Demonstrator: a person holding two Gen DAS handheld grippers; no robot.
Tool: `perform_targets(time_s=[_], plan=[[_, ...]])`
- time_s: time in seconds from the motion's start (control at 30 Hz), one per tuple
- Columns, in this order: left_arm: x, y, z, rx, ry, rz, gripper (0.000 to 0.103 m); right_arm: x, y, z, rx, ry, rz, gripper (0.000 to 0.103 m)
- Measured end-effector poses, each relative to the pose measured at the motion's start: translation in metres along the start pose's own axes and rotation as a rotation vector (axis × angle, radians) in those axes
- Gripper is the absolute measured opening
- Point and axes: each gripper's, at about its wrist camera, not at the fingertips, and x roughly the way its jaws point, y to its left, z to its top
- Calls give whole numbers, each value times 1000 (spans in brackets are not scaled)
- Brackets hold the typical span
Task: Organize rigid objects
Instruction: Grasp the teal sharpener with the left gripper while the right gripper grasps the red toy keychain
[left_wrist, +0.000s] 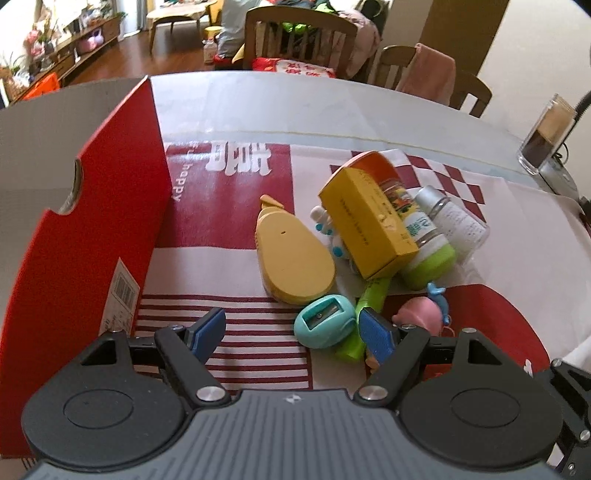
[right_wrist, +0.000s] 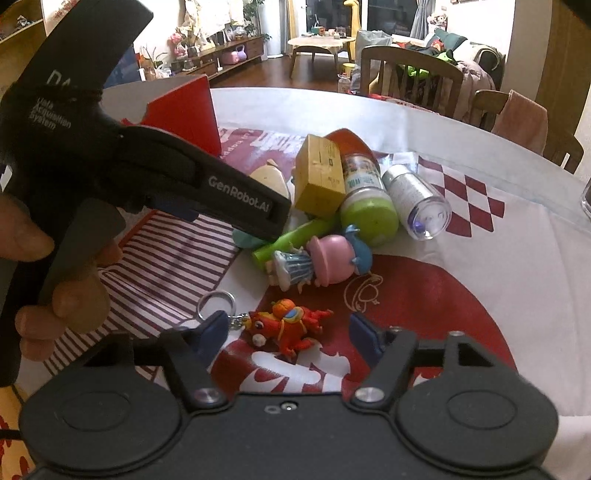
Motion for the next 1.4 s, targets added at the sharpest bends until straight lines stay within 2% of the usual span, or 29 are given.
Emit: perform_targets(time_s=[0.2,0.33,0.47,0.6,0.63,0.93,1.4], plan=[[5,2,0,-42,6,-21,77,8,3,-1,-6,19,3,63],[5,3,1,-61,6,-38,64,11,5,-2,-7,17,-8,62],[4,4,1,-72,4,-21,53,13,9,-2,-25,10,-21,61],[3,4,0,-72,7,-19,38,11,13,-4,-39,3,-33,56],[3,4,0,-70,7,-19,38,10,13,-4,-37,1,-33,51],[-3,9,-5,-70,11,-11,37,2,8,-4,-3,-15,-33,51],[-45,9,-16,6,-13,-50,37,-57,3,7,56,-105,-23,51]])
